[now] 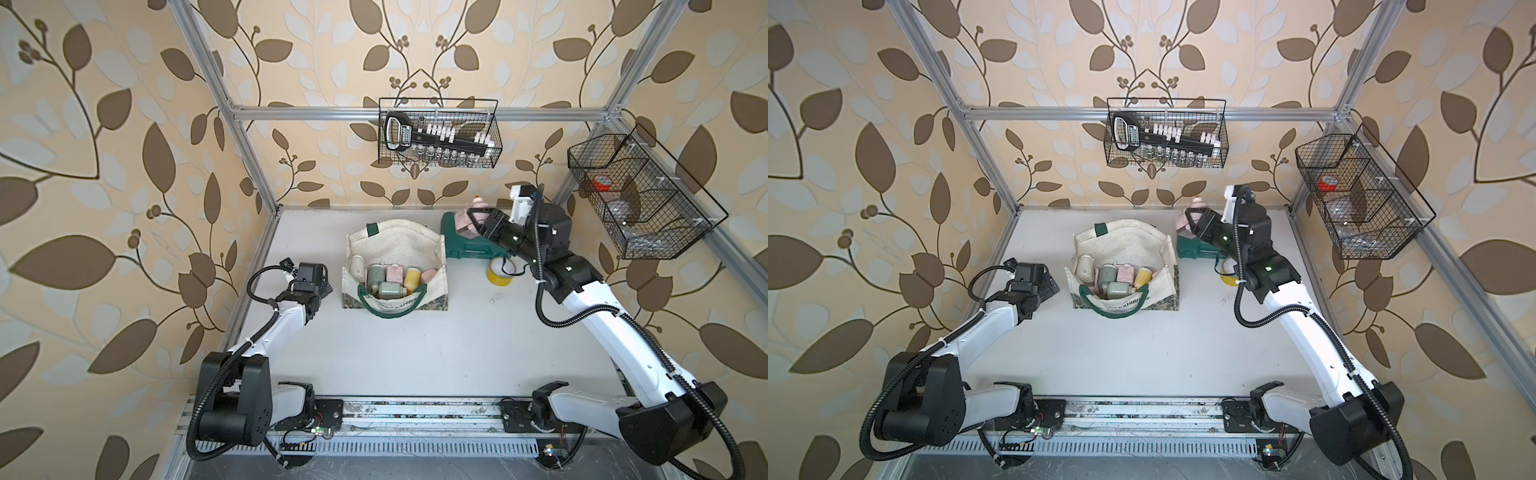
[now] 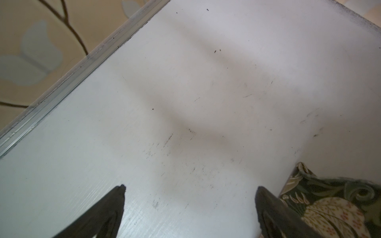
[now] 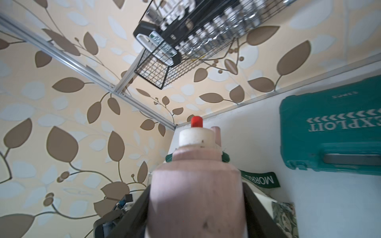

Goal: Take out the pencil sharpeners from the tote bags
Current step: Place the pencil sharpener at the center of the board.

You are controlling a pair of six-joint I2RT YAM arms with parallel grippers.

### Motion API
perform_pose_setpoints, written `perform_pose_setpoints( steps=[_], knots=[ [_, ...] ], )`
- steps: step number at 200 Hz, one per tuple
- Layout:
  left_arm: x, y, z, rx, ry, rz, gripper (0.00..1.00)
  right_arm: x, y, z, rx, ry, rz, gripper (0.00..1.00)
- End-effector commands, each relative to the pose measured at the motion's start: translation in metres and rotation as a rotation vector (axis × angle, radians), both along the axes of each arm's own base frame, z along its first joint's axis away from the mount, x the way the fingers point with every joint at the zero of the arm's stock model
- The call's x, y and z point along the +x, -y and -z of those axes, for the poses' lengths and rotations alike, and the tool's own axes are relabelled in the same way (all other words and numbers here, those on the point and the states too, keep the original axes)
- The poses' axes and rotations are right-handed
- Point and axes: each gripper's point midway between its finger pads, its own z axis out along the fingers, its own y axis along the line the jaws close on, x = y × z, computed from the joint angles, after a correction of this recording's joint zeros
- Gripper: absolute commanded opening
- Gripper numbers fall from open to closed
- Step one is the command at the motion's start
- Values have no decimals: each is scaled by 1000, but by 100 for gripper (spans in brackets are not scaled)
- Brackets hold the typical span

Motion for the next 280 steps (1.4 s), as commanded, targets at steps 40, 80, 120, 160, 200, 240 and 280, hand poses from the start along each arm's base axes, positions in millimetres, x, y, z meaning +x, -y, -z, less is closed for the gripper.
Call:
perform_pose_setpoints(
  steps=[40,80,120,160,200,240,280],
  knots=[
    [8,-4,-14,14,37,-32,99,-6,48,95,-10,-188,16,39],
    [7,-4,-14,15,36,-32,99,-8,37,151,-7,-263,-52,39],
    [8,-4,-13,15,30,-32,99,-11,30,186,-17,-323,-103,40],
    [8,-4,-14,17,31,-34,99,-20,28,229,-29,-398,-127,40],
    [8,-4,-13,15,30,-33,99,-21,25,253,-23,-430,-145,40],
    [7,-4,-13,18,29,-34,99,-18,17,269,-23,-455,-173,40],
    [7,-4,-13,16,28,-34,99,-19,15,287,-13,-484,-186,40]
  ],
)
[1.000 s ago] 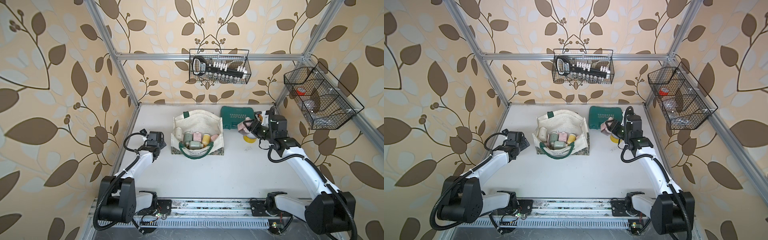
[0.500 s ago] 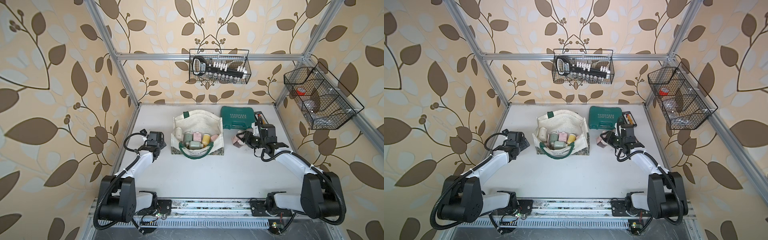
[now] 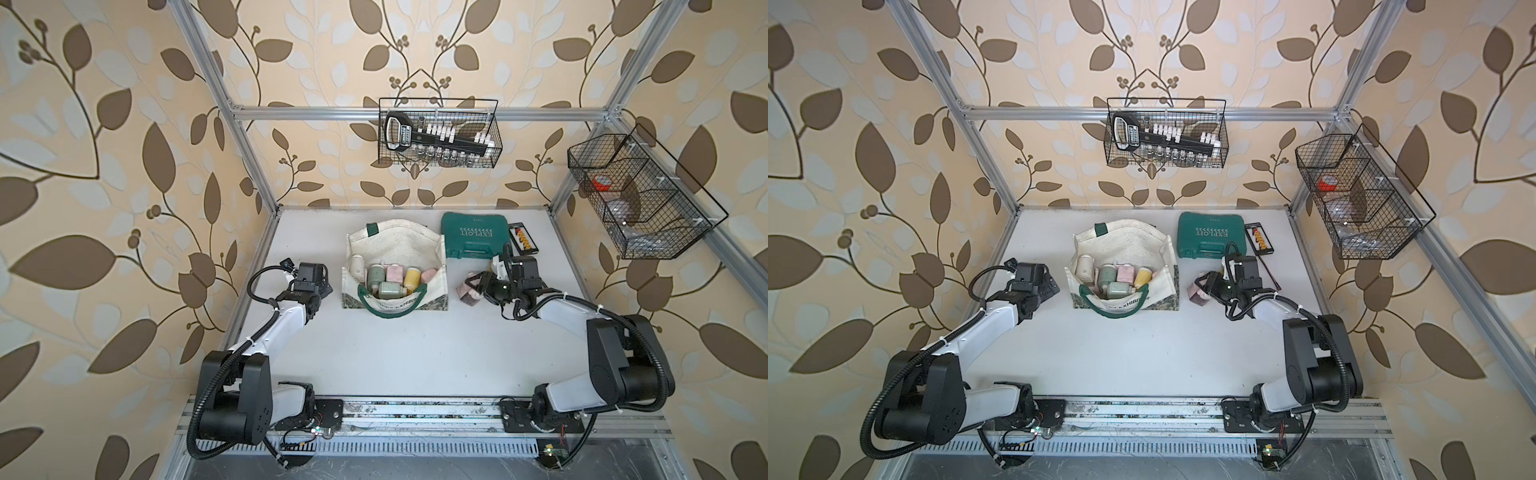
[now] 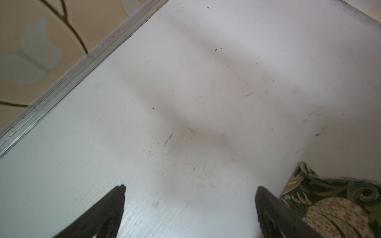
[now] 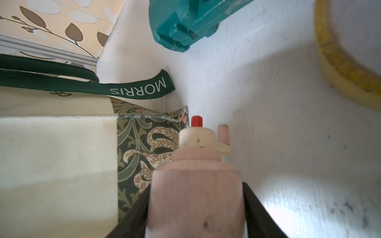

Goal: Take out the pencil sharpeners from the tote bags
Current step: Place the pencil sharpener at the center of the board.

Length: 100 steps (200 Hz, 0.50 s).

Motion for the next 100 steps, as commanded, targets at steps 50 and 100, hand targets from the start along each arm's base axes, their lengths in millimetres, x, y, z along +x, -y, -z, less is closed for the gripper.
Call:
perform_pose_setpoints(
  steps=[50,100],
  knots=[
    [7,-4,-15,16,33,-33,99,0,-6,16,20,11,-33,40],
    [8,-4,-15,15,33,-33,99,-2,-4,25,5,-6,-24,45]
  ],
)
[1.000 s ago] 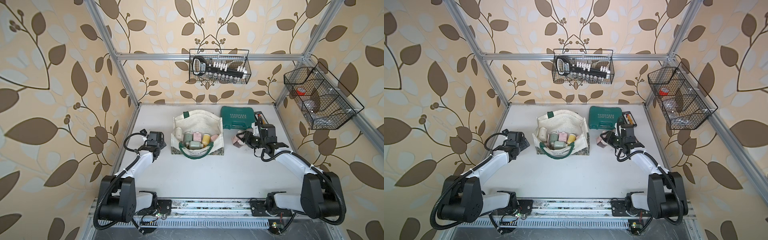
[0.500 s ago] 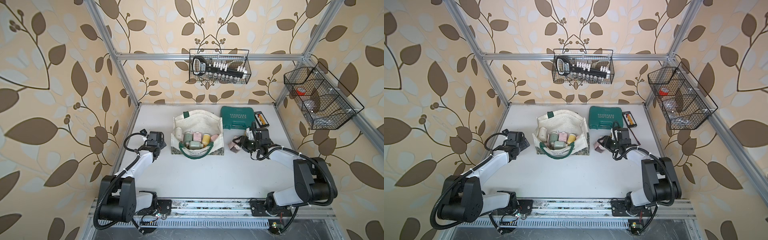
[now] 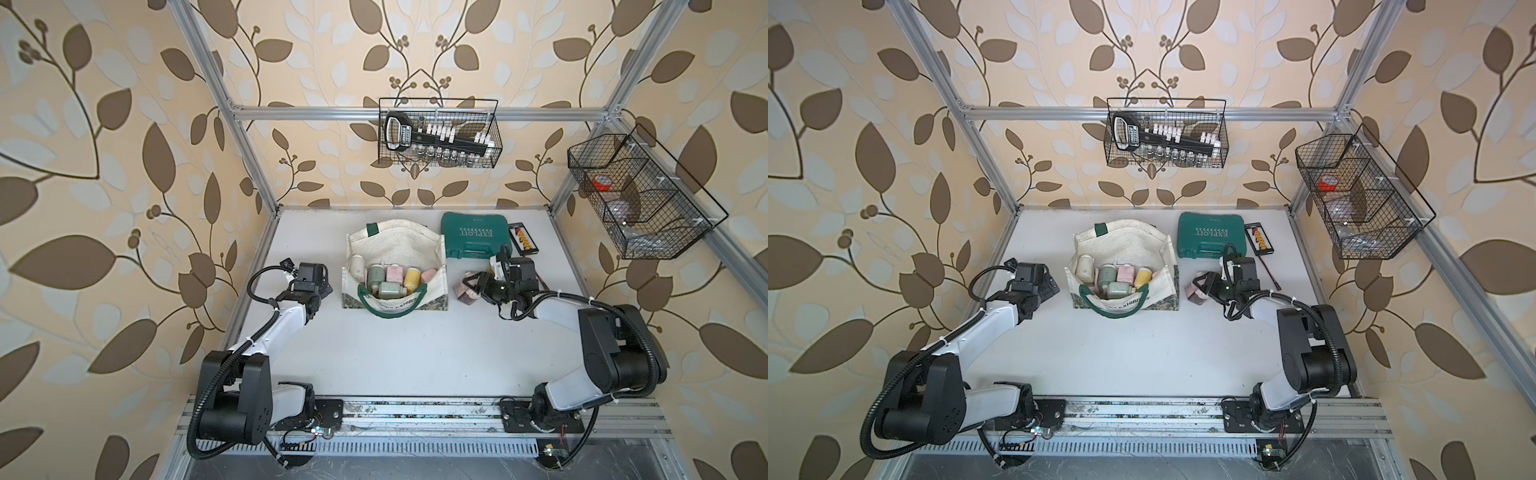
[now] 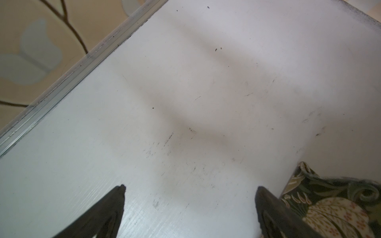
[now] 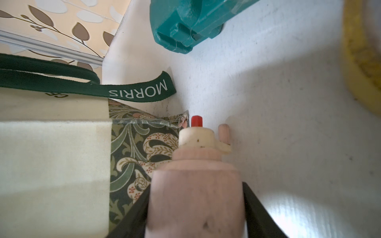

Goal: Take out the pencil sharpeners from the tote bags
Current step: Place the pencil sharpener at the center of the board.

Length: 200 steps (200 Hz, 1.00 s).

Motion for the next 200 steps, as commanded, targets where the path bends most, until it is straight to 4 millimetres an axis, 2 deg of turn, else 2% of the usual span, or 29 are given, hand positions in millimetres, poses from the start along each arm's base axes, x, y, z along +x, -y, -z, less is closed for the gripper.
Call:
perform_pose_setpoints(
  steps=[1,30,47,76,121,177,200],
  knots=[
    [8,-4,-15,15,33,-32,99,-10,1,18,-18,-43,-5,45],
    [8,-4,-15,15,36,-33,99,-11,4,20,-28,-46,5,48],
    [8,-4,-15,15,34,-33,99,-11,4,21,-29,-50,8,55],
    [8,-4,-14,15,31,-33,99,-13,5,23,-32,-57,10,58],
    [8,-4,-15,15,33,-34,99,-17,9,29,-55,-70,19,68],
    [8,-4,-15,17,31,-32,99,-22,11,38,-64,-93,25,69],
    [8,-4,-14,16,31,-33,99,-25,18,44,-107,-114,38,74]
  ],
)
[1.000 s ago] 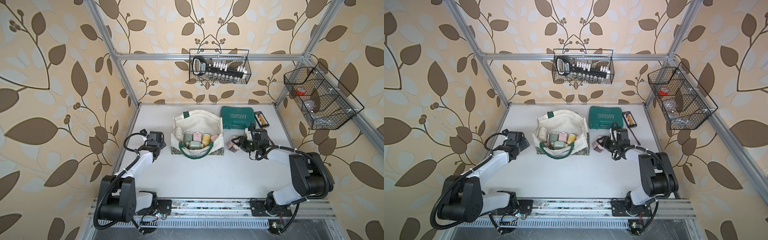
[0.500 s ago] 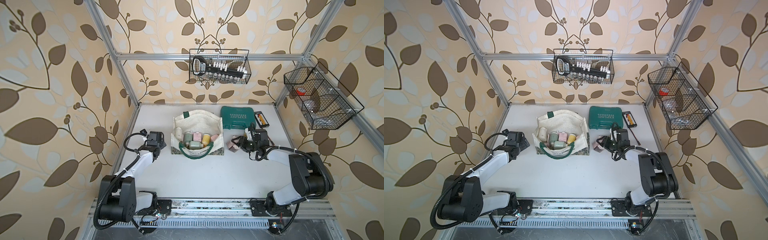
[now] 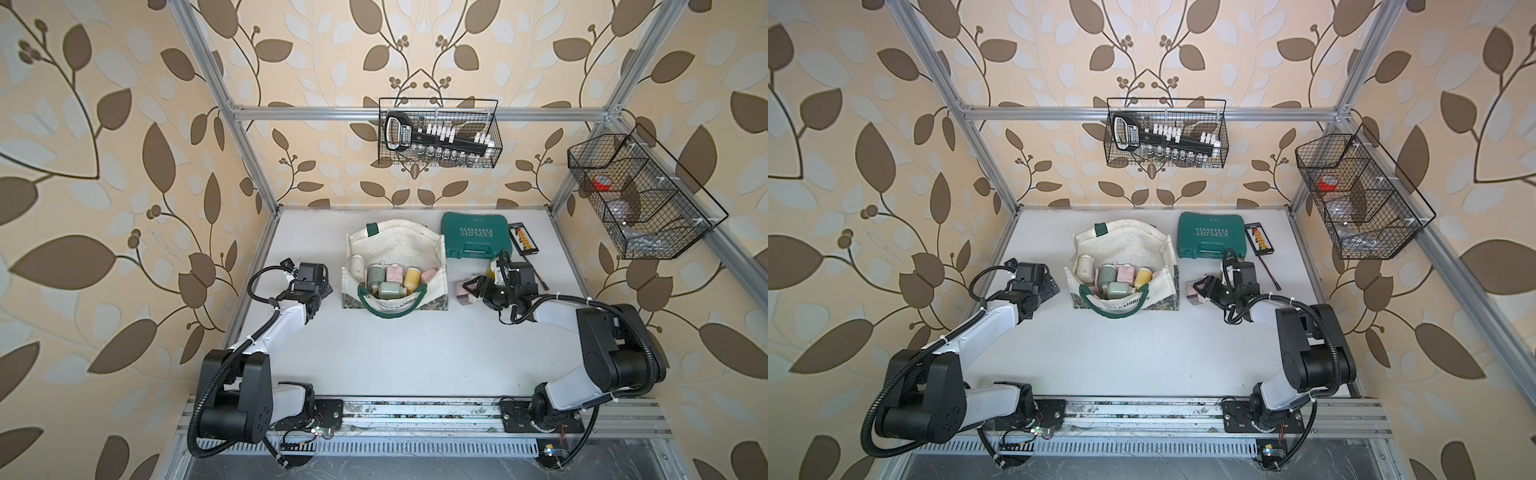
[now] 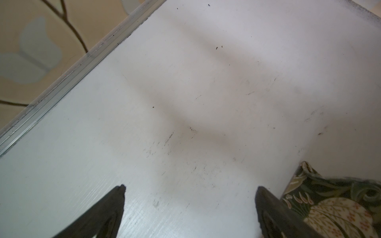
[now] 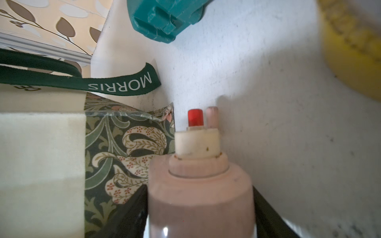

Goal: Take out the pencil sharpeners from the tote bags
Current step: Place the pencil sharpener at the center of the board.

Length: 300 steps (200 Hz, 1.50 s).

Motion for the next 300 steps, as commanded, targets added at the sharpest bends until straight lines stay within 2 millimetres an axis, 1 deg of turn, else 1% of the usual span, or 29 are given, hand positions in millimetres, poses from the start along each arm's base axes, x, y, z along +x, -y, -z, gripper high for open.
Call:
perform_pose_setpoints(
  steps=[1,38,51,65,104,115,125,150,169,198,212,221,233,239,260,273,286,292,300],
  knots=[
    [8,-4,-16,15,39,-33,99,-14,11,25,-70,-77,20,74],
    [8,-4,-17,16,40,-34,99,-17,15,27,-93,-82,32,75],
    [8,-4,-16,16,39,-36,99,-17,19,30,-119,-97,41,80],
    [8,-4,-16,16,38,-36,99,-18,23,31,-143,-105,46,81],
    [8,-5,-16,18,39,-37,99,-16,30,27,-176,-104,73,83],
    [8,-4,-16,17,38,-37,99,-16,35,27,-205,-115,92,83],
    [8,-5,-16,18,38,-38,99,-16,42,26,-240,-126,115,86],
    [8,-5,-16,18,38,-37,99,-15,51,19,-285,-120,144,87],
    [7,-4,-16,18,40,-35,99,-15,55,18,-306,-132,148,88],
    [7,-1,-21,10,72,-12,99,-15,58,14,-333,-136,152,89],
    [7,-1,-23,7,88,-4,99,-13,61,8,-347,-132,160,90],
    [6,0,-24,6,94,-3,99,-12,65,2,-366,-128,173,91],
    [5,1,-26,2,98,7,99,-11,72,-10,-400,-124,195,99],
    [4,1,-29,6,99,7,99,-10,76,-18,-422,-116,208,100],
    [-9,-7,-41,14,86,-54,99,-4,91,-52,-491,-66,268,100],
    [-14,-4,-46,-14,94,-58,99,3,98,-77,-511,-21,314,100],
    [-18,0,-48,-53,101,-61,99,8,107,-105,-507,26,399,100],
    [-20,2,-48,-70,102,-65,99,11,107,-117,-485,57,427,100],
    [-21,4,-47,-93,100,-69,99,17,103,-132,-451,112,426,100]
  ],
)
